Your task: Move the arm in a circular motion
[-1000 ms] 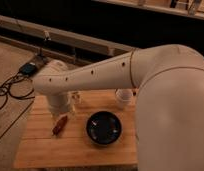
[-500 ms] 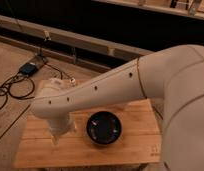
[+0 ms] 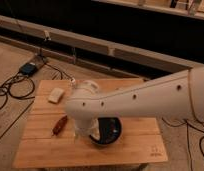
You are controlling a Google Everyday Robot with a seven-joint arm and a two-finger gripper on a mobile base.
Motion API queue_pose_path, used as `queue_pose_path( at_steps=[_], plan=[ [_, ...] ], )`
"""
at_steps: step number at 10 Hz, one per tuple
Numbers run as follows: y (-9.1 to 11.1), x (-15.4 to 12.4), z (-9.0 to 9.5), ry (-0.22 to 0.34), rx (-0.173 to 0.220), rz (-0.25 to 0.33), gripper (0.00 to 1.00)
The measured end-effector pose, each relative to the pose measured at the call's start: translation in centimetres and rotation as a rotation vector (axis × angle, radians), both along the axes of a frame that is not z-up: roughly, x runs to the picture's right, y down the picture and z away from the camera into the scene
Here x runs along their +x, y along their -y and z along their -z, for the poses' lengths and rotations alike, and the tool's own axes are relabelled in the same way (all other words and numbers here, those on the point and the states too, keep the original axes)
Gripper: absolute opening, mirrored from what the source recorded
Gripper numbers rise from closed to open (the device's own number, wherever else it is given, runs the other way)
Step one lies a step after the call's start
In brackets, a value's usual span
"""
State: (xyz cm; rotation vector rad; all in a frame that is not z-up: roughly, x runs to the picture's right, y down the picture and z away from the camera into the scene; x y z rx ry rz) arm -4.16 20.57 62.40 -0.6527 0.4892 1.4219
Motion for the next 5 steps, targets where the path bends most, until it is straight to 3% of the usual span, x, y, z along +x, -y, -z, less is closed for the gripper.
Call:
queue_pose_path(
  at_steps=[3, 5],
  plan=[
    [3.7, 5.7, -2.0, -0.095, 0.026, -0.086, 0.65],
    [6.6, 7.3, -3.8, -0.134, 0.036, -0.097, 0.65]
  ],
)
